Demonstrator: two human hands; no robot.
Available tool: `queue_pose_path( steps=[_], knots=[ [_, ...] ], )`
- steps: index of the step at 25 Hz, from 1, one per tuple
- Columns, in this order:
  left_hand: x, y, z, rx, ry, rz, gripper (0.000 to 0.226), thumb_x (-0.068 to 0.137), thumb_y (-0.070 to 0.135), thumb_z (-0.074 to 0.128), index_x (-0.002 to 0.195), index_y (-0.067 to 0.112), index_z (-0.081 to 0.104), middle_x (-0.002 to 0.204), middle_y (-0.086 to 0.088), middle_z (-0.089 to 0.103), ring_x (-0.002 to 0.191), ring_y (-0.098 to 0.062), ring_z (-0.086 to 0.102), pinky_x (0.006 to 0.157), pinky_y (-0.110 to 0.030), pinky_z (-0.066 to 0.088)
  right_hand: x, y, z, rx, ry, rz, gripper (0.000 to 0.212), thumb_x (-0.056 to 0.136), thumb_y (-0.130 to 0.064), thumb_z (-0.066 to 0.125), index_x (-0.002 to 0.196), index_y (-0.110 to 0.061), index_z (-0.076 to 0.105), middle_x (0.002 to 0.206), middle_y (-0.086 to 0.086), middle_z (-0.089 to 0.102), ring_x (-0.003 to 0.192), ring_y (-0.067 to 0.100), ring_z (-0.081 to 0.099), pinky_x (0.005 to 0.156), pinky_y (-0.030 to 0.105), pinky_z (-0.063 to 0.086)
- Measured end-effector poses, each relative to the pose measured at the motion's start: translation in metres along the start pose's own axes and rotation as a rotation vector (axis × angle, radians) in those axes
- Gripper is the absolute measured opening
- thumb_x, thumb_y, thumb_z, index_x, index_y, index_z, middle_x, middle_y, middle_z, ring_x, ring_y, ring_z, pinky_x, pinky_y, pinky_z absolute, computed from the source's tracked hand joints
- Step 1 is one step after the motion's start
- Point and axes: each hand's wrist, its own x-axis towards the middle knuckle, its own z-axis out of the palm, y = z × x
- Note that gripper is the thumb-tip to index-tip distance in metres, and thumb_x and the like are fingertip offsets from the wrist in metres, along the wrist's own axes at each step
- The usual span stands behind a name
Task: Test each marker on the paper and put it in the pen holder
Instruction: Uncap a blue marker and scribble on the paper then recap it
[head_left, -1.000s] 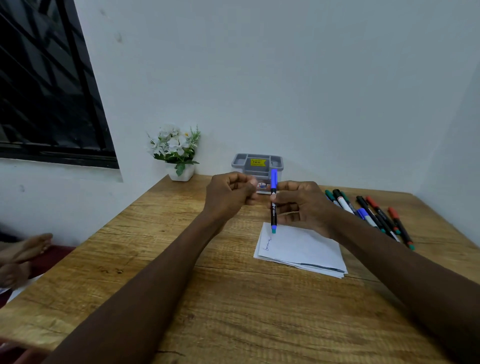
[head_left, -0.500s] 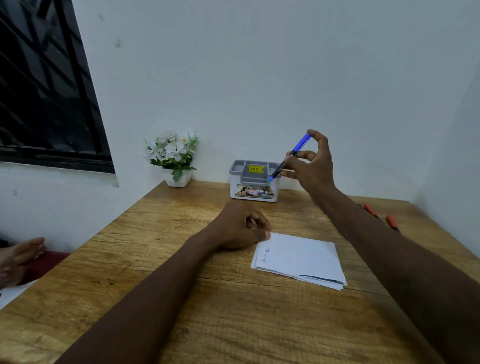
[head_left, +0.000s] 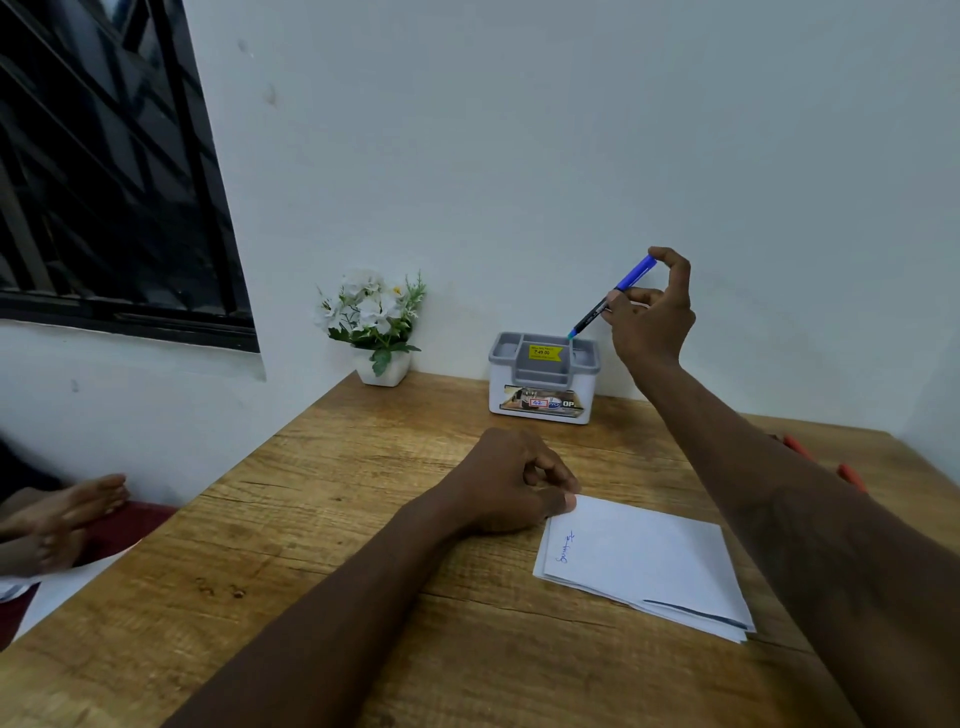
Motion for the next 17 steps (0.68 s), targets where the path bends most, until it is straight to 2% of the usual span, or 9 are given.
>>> queue_pose_path(
  steps=[3, 5, 8, 12, 17],
  knots=[
    [0.001, 0.000, 0.000, -0.001, -0.007, 0.006, 0.016, 0.084, 0.027, 0.080, 0.099, 0.026, 0.082, 0.093, 0.011, 0.075, 0.087, -0.011, 0.064, 0.070, -0.020, 0.052, 0.005, 0.008, 0.005, -0.035, -0.063, -0.017, 0.065, 0.085, -0.001, 0.077, 0.134, -0.036, 0.052, 0.077, -0.005, 0.074, 0.072, 0.015, 0.077, 0.082, 0.046, 0.065],
    [0.003, 0.000, 0.000, 0.006, -0.007, 0.014, 0.016, 0.083, 0.026, 0.081, 0.099, 0.025, 0.082, 0.091, 0.012, 0.074, 0.084, -0.009, 0.062, 0.066, -0.015, 0.049, 0.004, 0.009, 0.008, -0.064, -0.128, -0.028, 0.065, 0.085, -0.003, 0.078, 0.134, -0.037, 0.055, 0.077, -0.004, 0.076, 0.071, 0.013, 0.077, 0.083, 0.045, 0.065],
    [0.004, 0.000, 0.000, 0.009, -0.012, 0.023, 0.016, 0.083, 0.025, 0.081, 0.099, 0.024, 0.082, 0.087, 0.017, 0.070, 0.076, 0.005, 0.058, 0.062, -0.005, 0.042, 0.000, 0.012, 0.012, -0.105, -0.198, 0.001, 0.058, 0.085, -0.004, 0.076, 0.131, -0.037, 0.062, 0.076, -0.001, 0.078, 0.072, 0.013, 0.077, 0.083, 0.043, 0.064],
    [0.004, 0.002, -0.001, 0.013, -0.020, 0.041, 0.017, 0.084, 0.024, 0.081, 0.101, 0.022, 0.082, 0.089, 0.016, 0.070, 0.074, 0.012, 0.056, 0.061, -0.003, 0.039, -0.006, 0.016, 0.011, -0.140, -0.260, 0.035, 0.043, 0.086, 0.001, 0.073, 0.121, -0.023, 0.073, 0.074, 0.000, 0.077, 0.072, 0.013, 0.078, 0.082, 0.042, 0.065],
    [0.005, 0.001, -0.001, 0.013, -0.020, 0.040, 0.017, 0.084, 0.025, 0.081, 0.101, 0.023, 0.082, 0.085, 0.019, 0.068, 0.073, 0.009, 0.057, 0.061, -0.005, 0.041, -0.006, 0.013, 0.007, -0.186, -0.269, 0.061, 0.029, 0.088, 0.000, 0.073, 0.114, -0.013, 0.077, 0.075, -0.006, 0.074, 0.072, 0.013, 0.078, 0.083, 0.038, 0.065]
  ],
)
